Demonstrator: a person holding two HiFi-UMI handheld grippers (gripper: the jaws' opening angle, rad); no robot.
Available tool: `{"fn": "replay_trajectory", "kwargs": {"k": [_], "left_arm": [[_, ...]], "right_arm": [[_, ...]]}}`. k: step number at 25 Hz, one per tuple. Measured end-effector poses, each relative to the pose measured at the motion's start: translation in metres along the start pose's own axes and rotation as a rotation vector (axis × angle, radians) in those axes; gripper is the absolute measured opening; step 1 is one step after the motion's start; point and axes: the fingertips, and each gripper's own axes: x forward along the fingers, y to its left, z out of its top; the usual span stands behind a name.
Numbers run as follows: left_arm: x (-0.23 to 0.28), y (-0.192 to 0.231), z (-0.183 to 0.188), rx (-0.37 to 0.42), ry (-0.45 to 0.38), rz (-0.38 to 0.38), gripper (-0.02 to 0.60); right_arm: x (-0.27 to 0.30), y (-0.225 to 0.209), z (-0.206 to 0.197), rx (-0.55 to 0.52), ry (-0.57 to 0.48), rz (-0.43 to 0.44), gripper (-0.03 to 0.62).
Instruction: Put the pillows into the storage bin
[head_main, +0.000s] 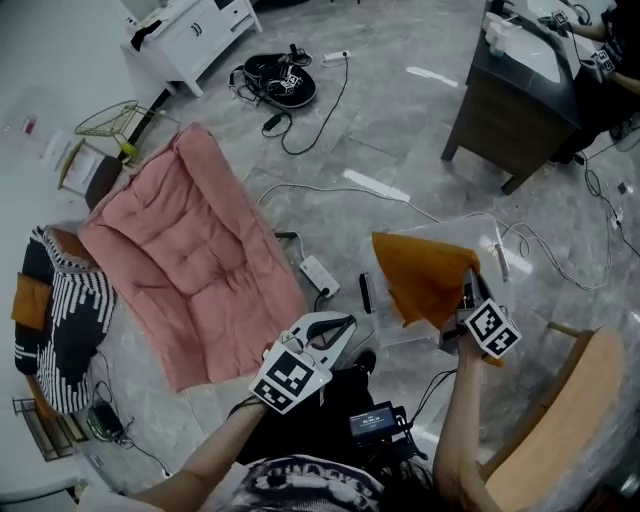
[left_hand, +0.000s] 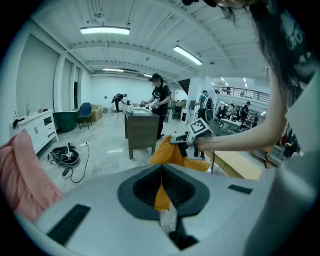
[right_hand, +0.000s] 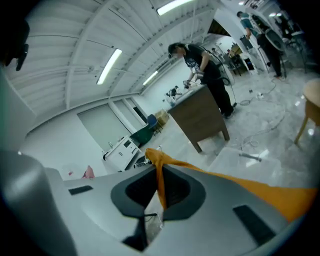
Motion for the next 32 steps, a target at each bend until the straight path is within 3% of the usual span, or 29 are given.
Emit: {"fn": "replay_trajectory", "kwargs": {"k": [3, 5, 12, 16, 17, 23, 32], "left_arm": [[0.002, -0.002, -0.004, -0.010, 0.013, 0.004, 0.014], [0.003, -0.002, -0.008, -0.011, 0.020, 0.008, 0.014], [0.005, -0.003, -0.008, -0.013, 0.018, 0.018, 0.014], [0.002, -0.004, -0.006, -0.014, 0.005, 0.025, 0.014], [0.000, -0.004, -0.007, -0.014, 0.004, 0.029, 0.014], [-0.015, -0.007, -0.015, -0.024, 0.001, 0.042, 0.014], [-0.046, -0.012, -0.026, -0.038, -0.018, 0.051, 0.014]], "right_arm": [[0.024, -0.010, -0.038, 0.133, 0.035, 0.028, 0.017], [0.038, -0.007, -0.046, 0.164, 0.030, 0.070, 0.017], [0.069, 0.011, -0.040, 0.069, 0.053, 0.086, 0.048], [0.062, 0.021, -0.028, 0.025, 0.039, 0.119, 0.263], [0.058, 0.022, -0.026, 0.010, 0.037, 0.116, 0.281], [0.020, 0.034, -0.025, -0.143, 0.050, 0.125, 0.282], [-0.033, 0.077, -0.069, -0.198, 0.120, 0.201, 0.265]]}}
